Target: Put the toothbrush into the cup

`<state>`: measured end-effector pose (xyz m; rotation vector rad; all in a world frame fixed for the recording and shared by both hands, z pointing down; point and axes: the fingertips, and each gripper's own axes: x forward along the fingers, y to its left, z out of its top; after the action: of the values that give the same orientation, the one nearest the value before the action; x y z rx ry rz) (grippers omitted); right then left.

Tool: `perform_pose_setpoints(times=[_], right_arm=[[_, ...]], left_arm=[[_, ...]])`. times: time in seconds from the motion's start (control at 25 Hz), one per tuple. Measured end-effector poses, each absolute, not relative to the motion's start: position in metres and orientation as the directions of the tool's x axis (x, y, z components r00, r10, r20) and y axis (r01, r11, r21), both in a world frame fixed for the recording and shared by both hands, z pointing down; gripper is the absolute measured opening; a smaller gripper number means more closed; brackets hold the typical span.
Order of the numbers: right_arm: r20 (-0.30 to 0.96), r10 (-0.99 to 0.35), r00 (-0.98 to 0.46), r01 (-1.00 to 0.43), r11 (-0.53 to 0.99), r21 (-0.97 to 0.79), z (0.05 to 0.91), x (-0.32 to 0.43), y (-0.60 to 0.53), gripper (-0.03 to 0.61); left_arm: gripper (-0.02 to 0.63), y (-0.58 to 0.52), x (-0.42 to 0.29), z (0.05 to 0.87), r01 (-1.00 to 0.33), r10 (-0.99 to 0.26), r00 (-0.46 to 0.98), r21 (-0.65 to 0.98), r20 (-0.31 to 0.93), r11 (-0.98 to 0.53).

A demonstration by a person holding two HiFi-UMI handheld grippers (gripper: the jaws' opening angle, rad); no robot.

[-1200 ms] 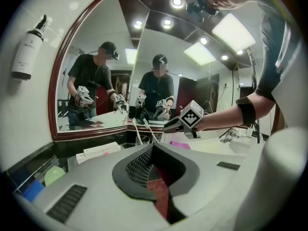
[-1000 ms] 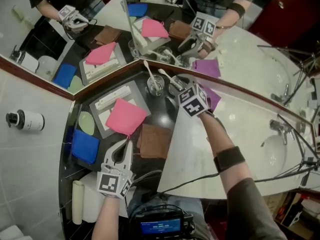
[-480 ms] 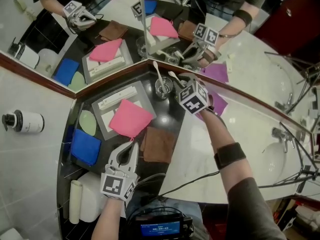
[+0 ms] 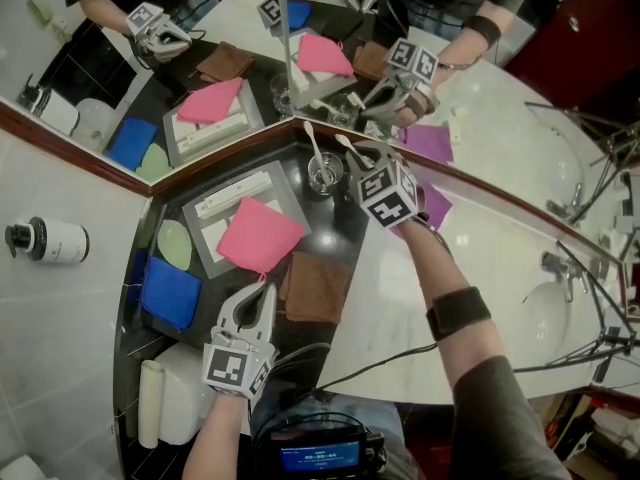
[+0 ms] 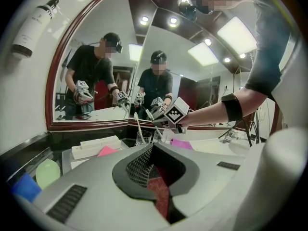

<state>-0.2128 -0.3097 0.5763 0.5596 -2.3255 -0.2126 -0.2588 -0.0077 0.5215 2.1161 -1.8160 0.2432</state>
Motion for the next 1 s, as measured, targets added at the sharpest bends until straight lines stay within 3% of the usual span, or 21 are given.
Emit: perform_pose_setpoints(times=[0.64, 1.0], right_arm=[[0.500, -0.532, -0.683, -0.434, 0.847, 0.308, 0.478, -0.173, -0.269, 0.044], [0.406, -0.597, -0.692, -0.588, 0.792, 0.162, 0.421, -0.099, -0.216, 0.044]], left_arm=[[0.000, -0.008, -0.250, 0.495, -0.984, -0.928, 0.166, 0.114, 0.333, -0.135], [0.000, -0.011, -0.237, 0.475, -0.984, -0.940, 0.179, 0.075, 0.289, -0.165]])
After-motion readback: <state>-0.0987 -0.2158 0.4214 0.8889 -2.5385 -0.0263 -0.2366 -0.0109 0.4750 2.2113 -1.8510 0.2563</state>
